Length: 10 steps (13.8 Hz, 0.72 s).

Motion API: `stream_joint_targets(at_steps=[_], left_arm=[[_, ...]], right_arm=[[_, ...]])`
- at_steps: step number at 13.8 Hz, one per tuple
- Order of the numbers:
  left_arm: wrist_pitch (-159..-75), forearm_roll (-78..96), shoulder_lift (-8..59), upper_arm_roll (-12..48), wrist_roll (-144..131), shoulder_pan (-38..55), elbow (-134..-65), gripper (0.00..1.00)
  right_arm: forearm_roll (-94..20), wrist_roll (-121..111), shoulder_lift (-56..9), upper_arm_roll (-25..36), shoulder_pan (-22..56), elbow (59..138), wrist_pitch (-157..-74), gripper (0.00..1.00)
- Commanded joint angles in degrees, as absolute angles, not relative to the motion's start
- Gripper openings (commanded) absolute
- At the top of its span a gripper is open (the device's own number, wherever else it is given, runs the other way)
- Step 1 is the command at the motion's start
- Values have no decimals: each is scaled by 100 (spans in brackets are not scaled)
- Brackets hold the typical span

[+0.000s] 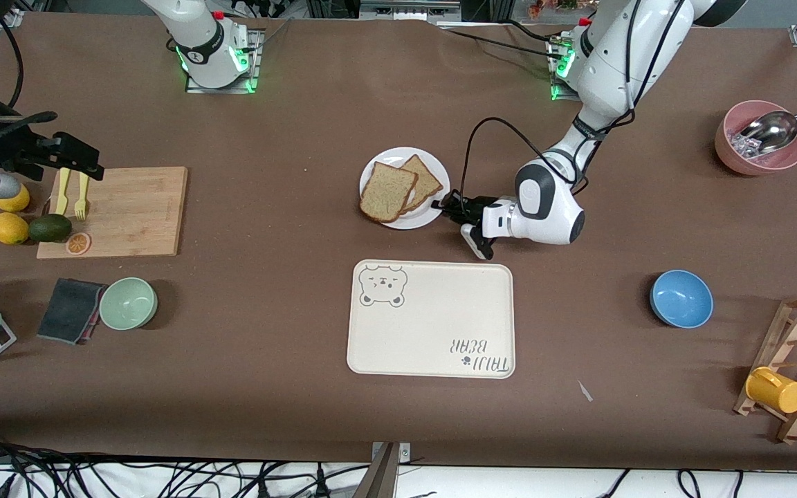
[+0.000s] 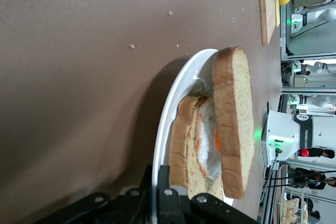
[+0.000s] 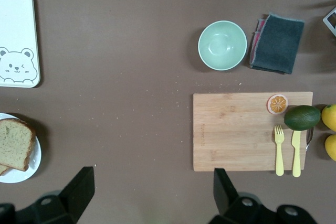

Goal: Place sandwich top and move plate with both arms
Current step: 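Grasp the white plate rim with the left gripper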

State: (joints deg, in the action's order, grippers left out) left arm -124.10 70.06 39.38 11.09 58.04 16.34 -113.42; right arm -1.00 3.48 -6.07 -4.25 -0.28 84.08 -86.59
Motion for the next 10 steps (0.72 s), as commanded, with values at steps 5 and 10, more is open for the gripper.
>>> stream_joint_targets(at_steps=[5,10], left_arm=[[-12192,7198,3894,1090,5995,1399,-11373,0],[-11637,7163,3700,1090,5880,914,-11128,0]], right_arm=[[0,343,-782,-439,-9,8481,-8798,100],[70,597,-826,-475,140,8490,-8859,100]])
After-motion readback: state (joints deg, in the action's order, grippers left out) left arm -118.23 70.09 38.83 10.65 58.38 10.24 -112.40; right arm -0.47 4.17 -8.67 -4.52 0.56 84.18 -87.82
